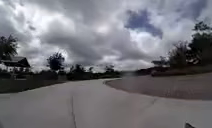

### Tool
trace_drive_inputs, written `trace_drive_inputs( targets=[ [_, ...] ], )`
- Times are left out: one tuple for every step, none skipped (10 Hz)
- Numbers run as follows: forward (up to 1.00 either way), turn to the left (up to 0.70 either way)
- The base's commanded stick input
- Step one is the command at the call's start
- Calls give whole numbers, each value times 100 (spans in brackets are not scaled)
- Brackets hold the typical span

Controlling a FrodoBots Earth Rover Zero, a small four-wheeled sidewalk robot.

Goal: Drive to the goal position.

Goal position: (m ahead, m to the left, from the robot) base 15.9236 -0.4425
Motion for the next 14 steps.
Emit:
trace_drive_inputs(
  targets=[
    [58,14],
    [58,14],
    [58,14],
    [58,14],
    [58,14],
    [58,14],
    [58,14],
    [58,14],
    [58,14],
    [58,14],
    [58,14],
    [58,14],
    [58,14],
    [58,14]
  ],
)
